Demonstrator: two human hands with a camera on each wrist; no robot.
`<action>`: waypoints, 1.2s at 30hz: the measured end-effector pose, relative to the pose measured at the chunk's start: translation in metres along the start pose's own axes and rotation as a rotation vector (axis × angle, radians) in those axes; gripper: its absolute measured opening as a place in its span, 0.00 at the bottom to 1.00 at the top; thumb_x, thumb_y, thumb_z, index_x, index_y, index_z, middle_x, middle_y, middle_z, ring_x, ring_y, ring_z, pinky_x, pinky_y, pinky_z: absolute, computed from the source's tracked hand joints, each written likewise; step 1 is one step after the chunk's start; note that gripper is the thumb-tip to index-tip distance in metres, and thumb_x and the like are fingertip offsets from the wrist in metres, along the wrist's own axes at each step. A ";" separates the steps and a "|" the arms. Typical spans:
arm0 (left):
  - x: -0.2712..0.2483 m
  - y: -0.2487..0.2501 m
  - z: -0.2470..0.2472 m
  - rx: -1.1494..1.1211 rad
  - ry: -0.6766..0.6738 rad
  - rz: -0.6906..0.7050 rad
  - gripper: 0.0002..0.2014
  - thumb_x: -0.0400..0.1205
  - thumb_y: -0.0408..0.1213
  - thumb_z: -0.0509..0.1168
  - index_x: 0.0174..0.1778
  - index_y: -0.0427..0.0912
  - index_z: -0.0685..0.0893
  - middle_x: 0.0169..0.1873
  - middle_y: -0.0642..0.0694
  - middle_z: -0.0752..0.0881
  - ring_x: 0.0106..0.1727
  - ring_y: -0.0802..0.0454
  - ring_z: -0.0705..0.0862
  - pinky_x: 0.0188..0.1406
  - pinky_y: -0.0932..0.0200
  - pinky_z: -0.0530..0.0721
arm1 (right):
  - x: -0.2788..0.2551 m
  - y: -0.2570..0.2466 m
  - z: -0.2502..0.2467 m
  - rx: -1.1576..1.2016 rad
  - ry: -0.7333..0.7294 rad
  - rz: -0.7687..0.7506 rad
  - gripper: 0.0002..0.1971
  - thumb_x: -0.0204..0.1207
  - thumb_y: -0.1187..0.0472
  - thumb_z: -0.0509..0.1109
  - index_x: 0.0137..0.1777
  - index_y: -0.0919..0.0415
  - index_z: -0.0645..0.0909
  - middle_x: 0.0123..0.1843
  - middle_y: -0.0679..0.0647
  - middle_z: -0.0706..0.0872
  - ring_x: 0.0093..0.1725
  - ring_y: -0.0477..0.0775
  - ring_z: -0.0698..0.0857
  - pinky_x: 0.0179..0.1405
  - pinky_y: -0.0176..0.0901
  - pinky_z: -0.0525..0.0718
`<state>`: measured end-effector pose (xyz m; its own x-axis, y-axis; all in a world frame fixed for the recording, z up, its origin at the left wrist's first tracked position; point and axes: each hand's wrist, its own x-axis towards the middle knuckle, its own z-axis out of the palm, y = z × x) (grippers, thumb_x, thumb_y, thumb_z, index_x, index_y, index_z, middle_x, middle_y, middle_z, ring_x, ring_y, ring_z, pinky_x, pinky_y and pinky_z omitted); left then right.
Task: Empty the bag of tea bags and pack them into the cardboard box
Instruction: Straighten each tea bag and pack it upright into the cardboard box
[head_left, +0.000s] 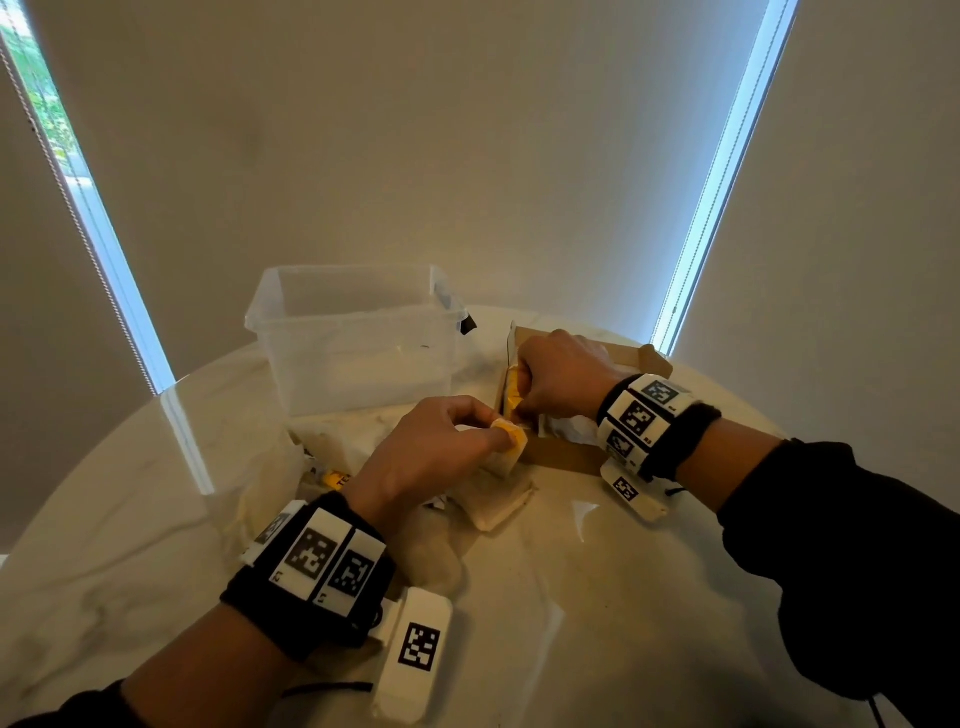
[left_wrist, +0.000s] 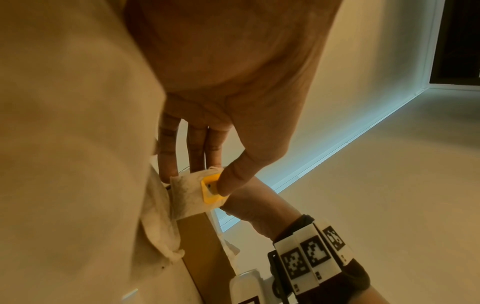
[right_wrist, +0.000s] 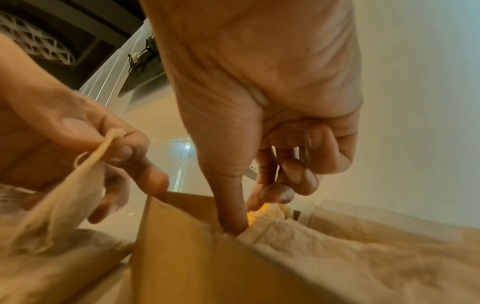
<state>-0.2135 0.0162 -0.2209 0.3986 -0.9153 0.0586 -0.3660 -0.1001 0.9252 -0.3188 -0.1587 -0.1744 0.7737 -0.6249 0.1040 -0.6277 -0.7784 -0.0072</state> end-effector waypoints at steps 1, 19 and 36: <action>0.000 0.000 0.000 0.003 0.003 -0.004 0.06 0.81 0.52 0.79 0.49 0.56 0.96 0.44 0.62 0.94 0.50 0.64 0.89 0.51 0.63 0.81 | 0.000 0.000 0.000 -0.024 0.013 -0.001 0.16 0.73 0.47 0.84 0.49 0.55 0.84 0.40 0.47 0.81 0.37 0.46 0.79 0.30 0.39 0.71; -0.001 0.004 0.002 -0.054 0.060 0.027 0.12 0.85 0.54 0.75 0.58 0.52 0.90 0.49 0.54 0.95 0.51 0.56 0.93 0.48 0.64 0.87 | -0.046 0.006 -0.059 0.472 -0.307 -0.146 0.16 0.80 0.42 0.79 0.59 0.51 0.93 0.51 0.45 0.95 0.50 0.49 0.92 0.42 0.36 0.86; -0.004 0.009 0.001 -0.028 0.110 -0.028 0.11 0.85 0.52 0.75 0.61 0.56 0.91 0.59 0.57 0.90 0.59 0.56 0.88 0.55 0.54 0.84 | -0.041 0.021 -0.055 0.513 0.035 -0.007 0.07 0.81 0.54 0.80 0.51 0.56 0.88 0.44 0.49 0.95 0.39 0.42 0.95 0.44 0.39 0.89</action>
<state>-0.2187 0.0187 -0.2132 0.4990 -0.8636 0.0716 -0.3300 -0.1130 0.9372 -0.3686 -0.1462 -0.1243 0.7692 -0.6237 0.1389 -0.4927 -0.7173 -0.4927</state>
